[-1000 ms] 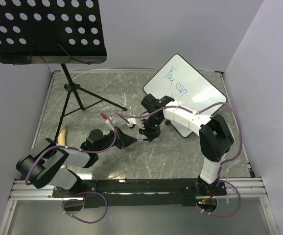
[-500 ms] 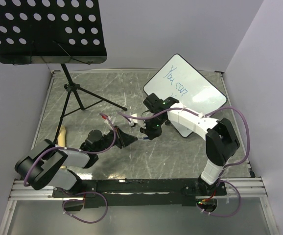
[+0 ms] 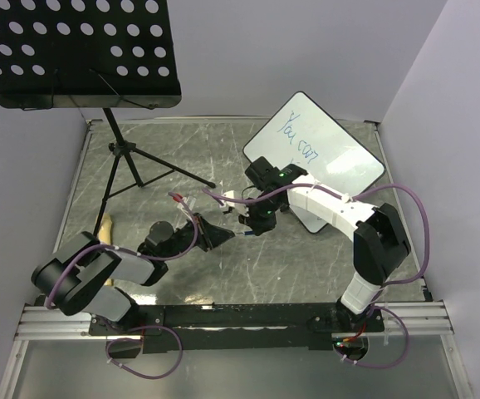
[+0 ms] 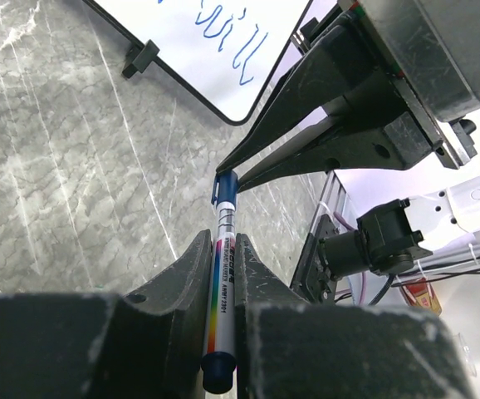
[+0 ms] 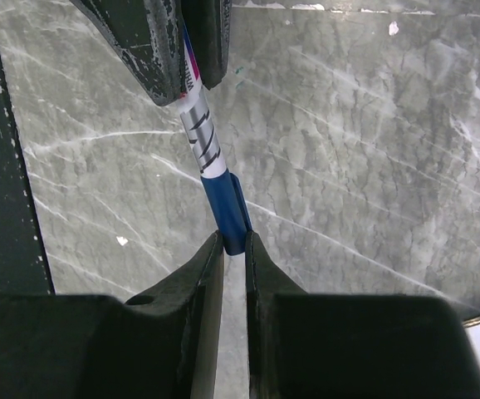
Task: Write a sentence on the whiteboard
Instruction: Insert the whiteboard marker without the cap into the pen cap, then put down the whiteboard marker at the center of the board.
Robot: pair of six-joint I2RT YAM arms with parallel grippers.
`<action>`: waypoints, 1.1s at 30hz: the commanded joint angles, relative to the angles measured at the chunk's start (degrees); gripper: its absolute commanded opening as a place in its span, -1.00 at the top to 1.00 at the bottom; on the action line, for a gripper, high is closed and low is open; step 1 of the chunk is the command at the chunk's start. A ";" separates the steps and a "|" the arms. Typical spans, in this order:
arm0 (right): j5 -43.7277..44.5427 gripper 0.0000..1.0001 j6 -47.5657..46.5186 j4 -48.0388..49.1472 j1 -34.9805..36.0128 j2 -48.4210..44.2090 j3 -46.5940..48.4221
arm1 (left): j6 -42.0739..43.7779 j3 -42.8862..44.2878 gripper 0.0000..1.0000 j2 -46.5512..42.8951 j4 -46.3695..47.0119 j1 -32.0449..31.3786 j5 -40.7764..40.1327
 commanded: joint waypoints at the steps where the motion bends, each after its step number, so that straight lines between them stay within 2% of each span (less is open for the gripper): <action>1: -21.80 1.00 3.24 17.00 4.49 -3.96 1.98 | -0.89 1.81 0.98 2.98 2.04 -3.29 1.10; 5: -19.87 0.95 0.70 10.85 3.88 -0.71 4.09 | -0.20 0.32 0.98 0.26 0.65 -2.94 -0.92; 7: -19.34 0.73 0.52 11.46 2.91 -1.59 1.55 | 0.77 -0.21 0.98 -3.60 -1.81 -2.67 -2.23; 12: -19.07 -0.16 -0.27 9.01 0.19 -3.69 -0.04 | 4.55 -0.30 0.98 -11.69 -13.14 -1.01 -2.77; 14: -19.51 -0.37 -0.19 8.04 -1.56 -4.48 0.05 | 5.43 -0.65 0.98 -12.75 -15.08 -0.04 -2.24; 15: -19.51 -0.99 -0.10 7.77 -1.92 -5.36 0.13 | 5.52 -1.35 0.98 -13.28 -15.79 0.49 -1.72; 25: -18.36 -1.00 -2.82 0.92 -8.51 -10.90 0.22 | 6.66 -2.50 0.98 -16.71 -19.04 3.92 0.22; 27: -19.42 -1.00 -0.82 1.26 -10.01 -12.21 0.05 | 6.93 -2.58 0.98 -14.70 -18.61 4.18 0.13; 33: -21.44 -1.00 5.08 4.87 -14.93 -17.05 -2.67 | 5.44 -2.41 0.98 -2.23 -6.68 5.24 2.24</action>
